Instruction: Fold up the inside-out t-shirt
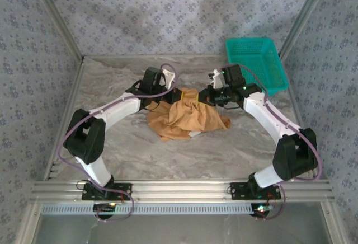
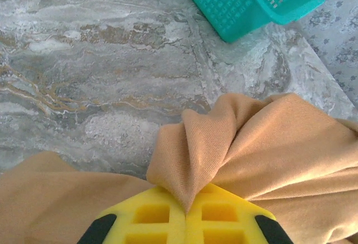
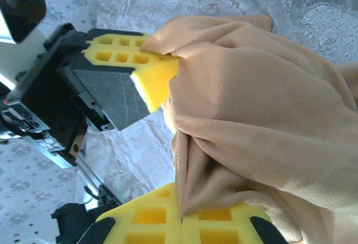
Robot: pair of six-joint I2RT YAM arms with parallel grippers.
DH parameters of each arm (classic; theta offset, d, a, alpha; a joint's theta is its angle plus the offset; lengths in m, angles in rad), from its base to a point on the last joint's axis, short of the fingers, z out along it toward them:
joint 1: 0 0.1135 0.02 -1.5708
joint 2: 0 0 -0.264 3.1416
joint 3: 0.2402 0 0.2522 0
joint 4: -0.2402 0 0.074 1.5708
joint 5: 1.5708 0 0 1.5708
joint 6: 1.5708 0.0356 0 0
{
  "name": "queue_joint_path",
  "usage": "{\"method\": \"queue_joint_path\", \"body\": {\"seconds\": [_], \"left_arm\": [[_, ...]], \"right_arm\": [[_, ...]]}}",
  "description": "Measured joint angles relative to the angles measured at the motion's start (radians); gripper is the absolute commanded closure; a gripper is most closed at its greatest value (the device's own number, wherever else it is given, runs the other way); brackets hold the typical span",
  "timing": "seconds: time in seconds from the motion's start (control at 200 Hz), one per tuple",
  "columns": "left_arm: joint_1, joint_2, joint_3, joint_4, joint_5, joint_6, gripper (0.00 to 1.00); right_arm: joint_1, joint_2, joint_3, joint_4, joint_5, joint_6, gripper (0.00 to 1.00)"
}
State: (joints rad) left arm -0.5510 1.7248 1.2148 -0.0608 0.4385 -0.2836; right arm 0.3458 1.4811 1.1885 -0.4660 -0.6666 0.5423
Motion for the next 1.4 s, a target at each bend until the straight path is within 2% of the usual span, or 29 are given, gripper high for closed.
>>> {"method": "queue_joint_path", "body": {"seconds": [0.03, 0.05, 0.14, 0.165, 0.19, 0.23, 0.375, 0.42, 0.52, 0.635, 0.999, 1.069, 1.109, 1.119, 1.174, 1.399], "left_arm": [[0.0, 0.0, -0.008, 0.004, -0.001, -0.005, 0.89], [0.0, -0.001, -0.014, 0.006, -0.001, -0.008, 0.8], [0.006, -0.011, -0.055, 0.013, -0.05, -0.031, 0.31], [0.011, -0.016, -0.072, 0.013, -0.066, -0.042, 0.23], [0.015, -0.023, -0.092, 0.013, -0.077, -0.054, 0.2], [0.022, -0.038, -0.128, 0.015, -0.098, -0.076, 0.21], [-0.008, -0.104, -0.219, 0.058, -0.111, -0.12, 0.36], [-0.032, -0.115, -0.221, 0.073, -0.106, -0.106, 0.4], [-0.084, -0.118, -0.221, 0.119, -0.079, -0.055, 0.41], [-0.112, -0.105, -0.221, 0.158, -0.048, -0.003, 0.48], [-0.112, 0.034, -0.161, 0.247, -0.016, 0.013, 0.49], [-0.113, 0.054, -0.143, 0.264, -0.011, 0.007, 0.59], [-0.113, 0.064, -0.137, 0.273, -0.007, 0.001, 0.73], [-0.113, 0.066, -0.135, 0.274, -0.007, -0.008, 0.79], [-0.113, 0.076, -0.129, 0.276, -0.002, -0.006, 1.0], [-0.112, 0.076, -0.057, 0.177, 0.0, -0.013, 1.0]], "right_arm": [[-0.004, 0.001, -0.007, 0.0, 0.0, 0.003, 1.0], [-0.005, 0.004, -0.008, -0.004, 0.005, 0.003, 1.0], [0.005, 0.029, 0.009, -0.035, 0.064, -0.004, 1.0], [0.008, 0.038, 0.015, -0.043, 0.079, -0.006, 1.0], [0.011, 0.05, 0.021, -0.045, 0.09, -0.008, 1.0], [0.014, 0.07, 0.027, -0.045, 0.104, -0.008, 1.0], [0.022, 0.135, 0.027, -0.041, 0.121, -0.007, 1.0], [0.023, 0.143, 0.027, -0.041, 0.122, -0.007, 1.0], [0.023, 0.144, 0.027, -0.041, 0.122, -0.008, 1.0], [0.024, 0.144, 0.027, -0.04, 0.122, -0.007, 1.0], [0.04, 0.134, 0.028, -0.042, 0.122, -0.008, 1.0], [0.043, 0.134, 0.028, -0.042, 0.122, -0.008, 1.0], [0.043, 0.134, 0.028, -0.042, 0.122, -0.007, 1.0], [0.043, 0.134, 0.028, -0.042, 0.122, -0.007, 1.0], [0.043, 0.134, 0.028, -0.042, 0.122, -0.008, 1.0], [0.035, 0.135, 0.028, -0.047, 0.151, -0.013, 1.0]]}}
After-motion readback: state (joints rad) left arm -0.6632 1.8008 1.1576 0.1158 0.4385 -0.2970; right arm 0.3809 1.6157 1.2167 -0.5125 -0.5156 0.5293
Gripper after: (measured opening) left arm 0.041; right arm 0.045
